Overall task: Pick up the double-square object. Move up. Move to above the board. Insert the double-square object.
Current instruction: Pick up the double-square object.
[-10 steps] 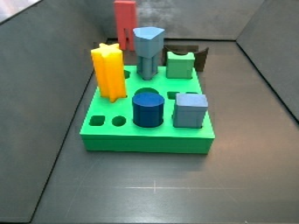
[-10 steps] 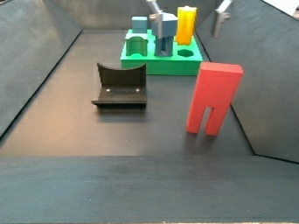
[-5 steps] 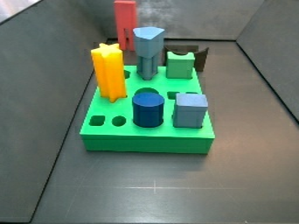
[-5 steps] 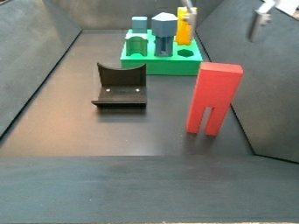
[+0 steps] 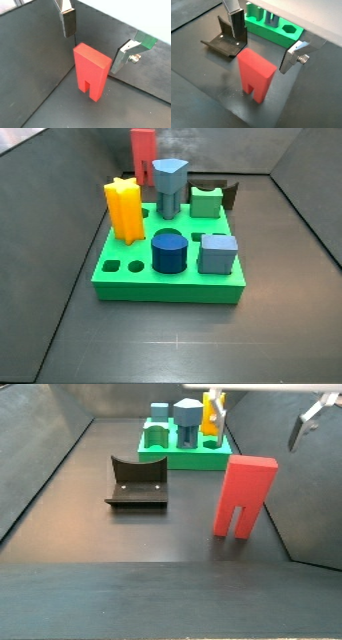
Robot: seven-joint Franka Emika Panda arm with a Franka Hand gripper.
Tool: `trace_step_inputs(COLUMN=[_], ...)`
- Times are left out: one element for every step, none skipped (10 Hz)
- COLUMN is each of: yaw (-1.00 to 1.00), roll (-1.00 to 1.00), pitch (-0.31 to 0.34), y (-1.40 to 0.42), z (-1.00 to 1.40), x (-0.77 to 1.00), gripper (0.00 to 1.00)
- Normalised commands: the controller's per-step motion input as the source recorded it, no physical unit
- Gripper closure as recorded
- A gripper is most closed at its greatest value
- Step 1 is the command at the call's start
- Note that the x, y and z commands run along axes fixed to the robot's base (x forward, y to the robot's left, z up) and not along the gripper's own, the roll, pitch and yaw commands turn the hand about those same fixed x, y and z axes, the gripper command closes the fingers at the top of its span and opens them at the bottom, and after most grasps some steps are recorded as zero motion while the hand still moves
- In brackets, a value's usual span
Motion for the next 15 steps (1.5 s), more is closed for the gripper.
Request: trace_step_inputs(yaw=[0.2,0.19,0.13,0.12,0.09,0.04,0.0,0.0,0.0,0.0,0.03,0.08,0.0,0.0,-0.05], roll=[-0.19,-0.17,-0.14,-0.05,0.0,-0.02,-0.08,-0.14,-0.14,-0.15,-0.1,-0.06,-0.07,-0.06,-0.06], pitch=[-0.087,-0.114,-0.13,-0.139,-0.086,-0.084,-0.109,-0.133,-0.121,-0.136,-0.167,-0.156,-0.131,-0.084,-0.086], y=[0.0,0.0,0.07,0.12,0.14,0.1,0.03,0.01,0.0,0.0,0.0,0.0,0.0,0.0,0.0], z=[-0.15,-0.16,-0.13,-0.05,0.0,-0.05,-0.14,-0.12,-0.11,-0.12,-0.26,-0.28,-0.25,-0.25,-0.28], x=[0.24,0.07,-0.1,-0.36,-0.26,-0.03,0.0,0.02,0.09,0.03,0.0,0.06,0.07,0.07,0.0], gripper=[0.0,0.0,0.0,0.0,0.0,0.0,0.0,0.0,0.0,0.0,0.0,0.0,0.0,0.0,0.0])
